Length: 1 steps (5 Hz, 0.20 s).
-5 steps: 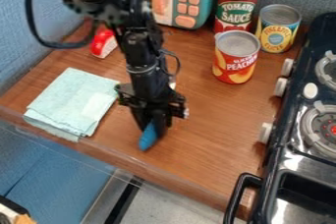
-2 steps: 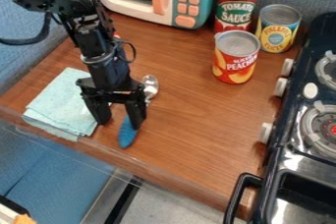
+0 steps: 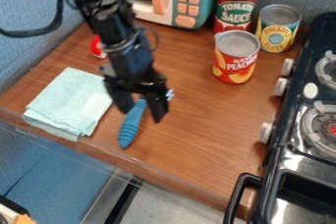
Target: Moved the blue spoon to the bottom middle of the table
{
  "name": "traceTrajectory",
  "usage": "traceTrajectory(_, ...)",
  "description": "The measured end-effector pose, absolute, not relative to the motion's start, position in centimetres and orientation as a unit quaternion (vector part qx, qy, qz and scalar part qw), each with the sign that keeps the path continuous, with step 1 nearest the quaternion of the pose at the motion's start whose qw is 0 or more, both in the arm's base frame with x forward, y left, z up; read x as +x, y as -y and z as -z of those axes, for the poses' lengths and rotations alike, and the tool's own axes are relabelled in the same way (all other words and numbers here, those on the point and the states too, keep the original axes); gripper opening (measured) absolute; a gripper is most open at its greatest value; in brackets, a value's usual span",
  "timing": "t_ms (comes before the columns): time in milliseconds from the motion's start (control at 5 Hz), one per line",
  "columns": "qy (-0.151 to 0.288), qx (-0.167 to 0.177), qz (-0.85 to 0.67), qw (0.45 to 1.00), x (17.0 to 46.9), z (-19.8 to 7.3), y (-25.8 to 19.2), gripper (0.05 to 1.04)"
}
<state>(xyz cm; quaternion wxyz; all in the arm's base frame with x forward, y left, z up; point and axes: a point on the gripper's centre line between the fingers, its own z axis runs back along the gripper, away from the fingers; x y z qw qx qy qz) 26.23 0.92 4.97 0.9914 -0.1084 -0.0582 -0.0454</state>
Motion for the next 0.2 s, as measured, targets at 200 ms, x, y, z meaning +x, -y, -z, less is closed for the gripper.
traceTrajectory(200,0.066,-0.090,0.040,0.993,26.14,-6.55,-0.90,0.999)
